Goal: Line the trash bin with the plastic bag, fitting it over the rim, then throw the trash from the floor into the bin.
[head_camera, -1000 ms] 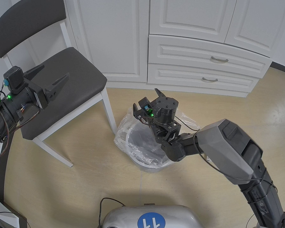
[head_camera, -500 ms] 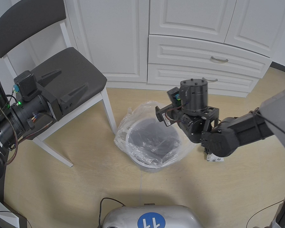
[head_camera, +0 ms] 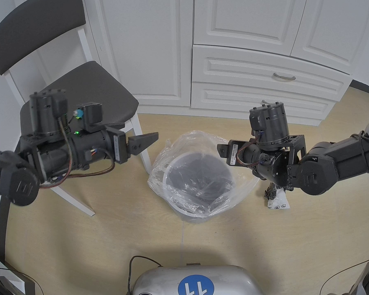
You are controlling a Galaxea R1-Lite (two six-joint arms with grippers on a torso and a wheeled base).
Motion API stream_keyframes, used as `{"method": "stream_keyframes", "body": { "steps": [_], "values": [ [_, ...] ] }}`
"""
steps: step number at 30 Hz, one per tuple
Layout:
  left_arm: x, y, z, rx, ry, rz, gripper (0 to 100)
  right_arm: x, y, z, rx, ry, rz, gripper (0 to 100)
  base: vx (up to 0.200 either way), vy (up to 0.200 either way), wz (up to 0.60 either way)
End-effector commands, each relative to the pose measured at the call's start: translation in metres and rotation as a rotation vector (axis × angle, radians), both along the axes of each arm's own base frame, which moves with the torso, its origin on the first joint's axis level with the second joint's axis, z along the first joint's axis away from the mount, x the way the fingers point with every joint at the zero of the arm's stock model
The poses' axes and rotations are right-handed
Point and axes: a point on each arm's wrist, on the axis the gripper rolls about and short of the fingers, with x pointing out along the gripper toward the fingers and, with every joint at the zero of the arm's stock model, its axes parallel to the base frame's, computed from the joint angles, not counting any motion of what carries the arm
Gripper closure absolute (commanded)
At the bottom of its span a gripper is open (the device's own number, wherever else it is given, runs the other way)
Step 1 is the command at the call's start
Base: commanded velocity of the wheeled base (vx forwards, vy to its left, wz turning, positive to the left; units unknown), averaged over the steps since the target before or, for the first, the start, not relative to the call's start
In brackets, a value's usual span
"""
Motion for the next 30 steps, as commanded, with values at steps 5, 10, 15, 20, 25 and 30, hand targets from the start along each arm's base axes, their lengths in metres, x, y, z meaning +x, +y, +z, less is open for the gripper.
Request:
{"method": "stream_keyframes", "body": {
  "steps": [5, 10, 15, 20, 25, 30],
  "values": [
    [0.083, -0.052, -0.055, -0.064, 0.35, 0.035, 0, 0.042, -0.034, -0.061, 0.128, 0.146, -0.128, 0, 0.0, 0.0, 0.0],
    [0.089, -0.058, -0.078, -0.063, 0.311, 0.048, 0, 0.052, -0.039, -0.061, 0.128, 0.098, -0.133, 0, 0.0, 0.0, 0.0],
    [0.098, -0.059, -0.09, -0.119, 0.208, 0.037, 0, 0.064, -0.032, -0.077, 0.121, 0.107, -0.142, 0, 0.0, 0.0, 0.0],
    [0.111, -0.059, -0.092, -0.063, 0.293, 0.066, 0, 0.075, -0.031, -0.094, 0.116, 0.123, -0.158, 0, 0.0, 0.0, 0.0],
    [0.125, -0.051, -0.091, -0.013, 0.409, 0.111, 0, 0.088, -0.035, -0.1, 0.145, 0.069, -0.173, 0, 0.0, 0.0, 0.0],
    [0.139, -0.054, -0.108, 0.023, 0.436, 0.178, 0, 0.098, -0.044, -0.11, 0.151, 0.035, -0.203, 0, 0.0, 0.0, 0.0]
  ]
}}
